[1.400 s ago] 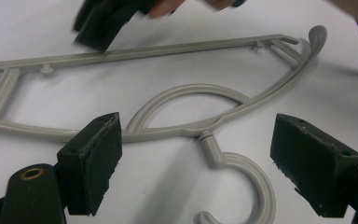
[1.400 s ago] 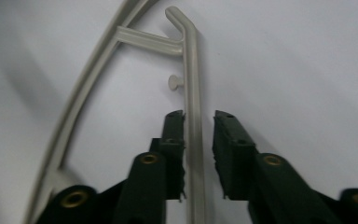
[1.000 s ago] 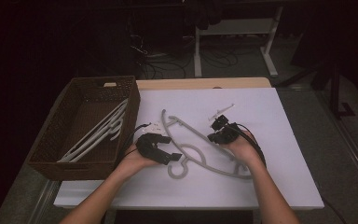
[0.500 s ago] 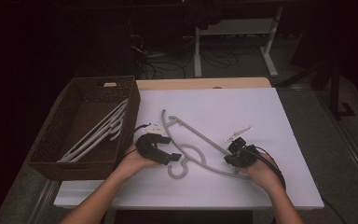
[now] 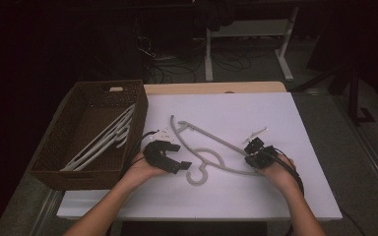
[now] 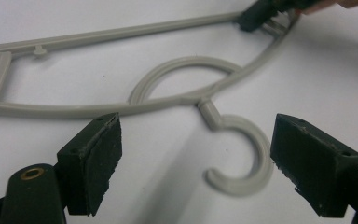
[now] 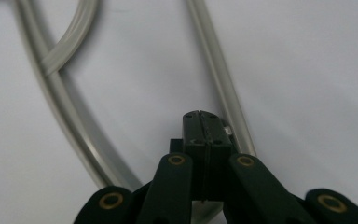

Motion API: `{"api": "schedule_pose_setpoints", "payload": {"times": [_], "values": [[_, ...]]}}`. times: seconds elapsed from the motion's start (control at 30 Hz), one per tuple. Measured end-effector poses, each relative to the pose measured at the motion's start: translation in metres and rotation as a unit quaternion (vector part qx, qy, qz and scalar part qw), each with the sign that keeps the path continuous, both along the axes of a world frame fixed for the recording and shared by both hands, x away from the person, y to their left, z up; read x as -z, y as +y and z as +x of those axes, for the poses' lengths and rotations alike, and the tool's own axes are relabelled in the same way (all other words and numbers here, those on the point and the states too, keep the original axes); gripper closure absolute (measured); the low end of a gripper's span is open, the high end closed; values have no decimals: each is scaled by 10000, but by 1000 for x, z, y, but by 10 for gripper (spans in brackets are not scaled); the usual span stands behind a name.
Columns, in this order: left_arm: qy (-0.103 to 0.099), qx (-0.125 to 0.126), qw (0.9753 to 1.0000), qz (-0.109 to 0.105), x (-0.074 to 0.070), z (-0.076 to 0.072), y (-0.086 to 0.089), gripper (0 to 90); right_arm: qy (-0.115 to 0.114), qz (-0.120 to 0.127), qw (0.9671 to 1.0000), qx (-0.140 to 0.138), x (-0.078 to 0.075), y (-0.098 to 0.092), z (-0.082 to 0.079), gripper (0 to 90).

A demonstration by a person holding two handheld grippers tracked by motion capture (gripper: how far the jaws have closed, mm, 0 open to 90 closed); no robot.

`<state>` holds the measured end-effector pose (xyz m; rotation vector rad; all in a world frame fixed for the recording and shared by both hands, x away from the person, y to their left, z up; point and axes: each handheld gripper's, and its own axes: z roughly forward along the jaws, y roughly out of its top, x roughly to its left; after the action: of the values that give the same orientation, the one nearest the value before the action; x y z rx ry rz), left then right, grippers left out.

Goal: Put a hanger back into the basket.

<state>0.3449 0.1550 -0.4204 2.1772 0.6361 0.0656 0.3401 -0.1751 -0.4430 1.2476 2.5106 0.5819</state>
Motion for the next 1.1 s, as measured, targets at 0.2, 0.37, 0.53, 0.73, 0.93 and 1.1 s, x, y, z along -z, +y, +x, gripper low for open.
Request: {"api": "schedule_pose_setpoints", "payload": {"times": [0.2,0.37,0.53,0.73,0.93,1.1], "values": [[-4,5,10000,-1,0,0,0,170,-81,8,9992,388,1,-18,31,895],[-2,8,10000,5,0,0,0,170,-111,266,9975,646,3,-32,50,894],[8,8,10000,30,1,0,0,170,-338,725,9953,552,-8,-29,45,860],[2,36,10000,45,1,0,-1,170,-323,1455,9883,-319,-16,11,36,835],[-6,38,10000,36,1,0,-1,170,-286,1551,9853,-651,-13,54,44,894],[-3,42,10000,28,0,-1,0,170,-301,1379,9872,-738,0,83,56,895]]}}
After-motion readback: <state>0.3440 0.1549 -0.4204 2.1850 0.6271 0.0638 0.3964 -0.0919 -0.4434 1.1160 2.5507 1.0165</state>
